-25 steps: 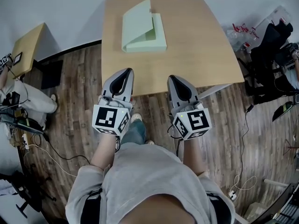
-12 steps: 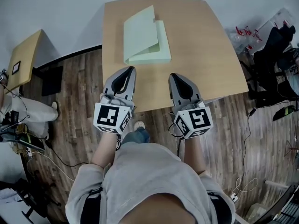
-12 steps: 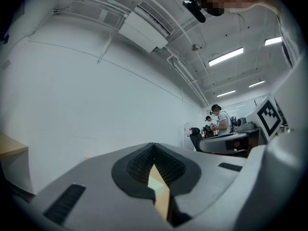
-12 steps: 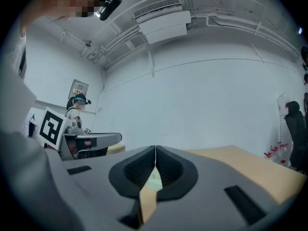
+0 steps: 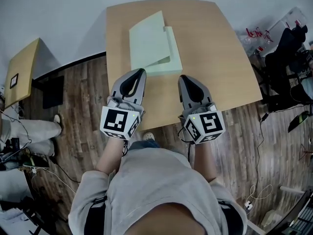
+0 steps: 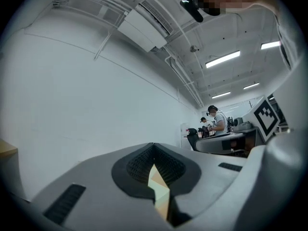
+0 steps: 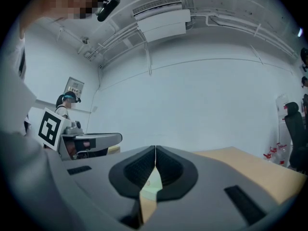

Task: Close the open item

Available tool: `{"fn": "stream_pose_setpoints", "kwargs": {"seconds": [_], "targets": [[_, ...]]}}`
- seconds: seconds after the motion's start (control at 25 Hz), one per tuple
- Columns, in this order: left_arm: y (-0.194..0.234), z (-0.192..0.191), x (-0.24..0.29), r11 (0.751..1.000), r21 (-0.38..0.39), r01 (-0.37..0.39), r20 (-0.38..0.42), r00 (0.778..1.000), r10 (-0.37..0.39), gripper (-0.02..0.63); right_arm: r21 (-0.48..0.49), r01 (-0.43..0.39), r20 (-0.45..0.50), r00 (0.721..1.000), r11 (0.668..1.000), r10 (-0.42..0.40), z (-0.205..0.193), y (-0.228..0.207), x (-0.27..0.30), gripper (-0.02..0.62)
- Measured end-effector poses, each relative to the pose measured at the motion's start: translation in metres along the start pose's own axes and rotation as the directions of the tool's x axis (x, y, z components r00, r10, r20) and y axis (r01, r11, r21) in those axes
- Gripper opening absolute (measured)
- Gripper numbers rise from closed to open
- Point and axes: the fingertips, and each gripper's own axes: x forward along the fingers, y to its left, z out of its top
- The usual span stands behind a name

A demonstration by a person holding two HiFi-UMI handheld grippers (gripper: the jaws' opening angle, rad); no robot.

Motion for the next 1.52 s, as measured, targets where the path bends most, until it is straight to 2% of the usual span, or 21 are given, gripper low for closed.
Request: {"fn": "stream_pose_setpoints", "kwargs": {"seconds": [0.24,0.48,0.8,1.08,1.28,1.52], "targets": [[0.010,-0.008,0.015,1.000,-0.002,0.022,-0.005,1.000,-0.022,0.015,-0.008,0.014,-0.005,1.000,1.000,-0.014,-0.001,-0.004,0.014,0.011],[0.002,-0.014,0.040,1.000,0.014,0.027,-0.016,1.000,-0.027,0.015,-0.011,0.009,-0.008,1.000,1.000,-0.009,-0.001,-0.033,0.023,0.011],[0.003,-0.026,0.082,1.000,-0.002,-0.016,-0.047,0.999,0.015,0.017,-0.009,-0.081,-0.013,0.997,0.997,0.081,0.003,-0.072,0.055,0.012],[0.004,-0.044,0.115,0.997,0.040,-0.066,-0.094,0.993,0.069,0.021,-0.001,-0.185,-0.033,0.982,0.983,0.184,0.006,-0.101,0.091,0.011],[-0.006,-0.068,0.133,0.996,0.041,-0.076,-0.155,0.985,0.082,0.109,0.014,-0.257,-0.051,0.965,0.966,0.257,0.001,-0.119,0.108,0.011],[-0.020,-0.111,0.151,0.996,0.047,-0.082,-0.270,0.959,0.091,0.196,0.028,-0.338,-0.071,0.938,0.941,0.339,-0.011,-0.134,0.123,0.011]]}}
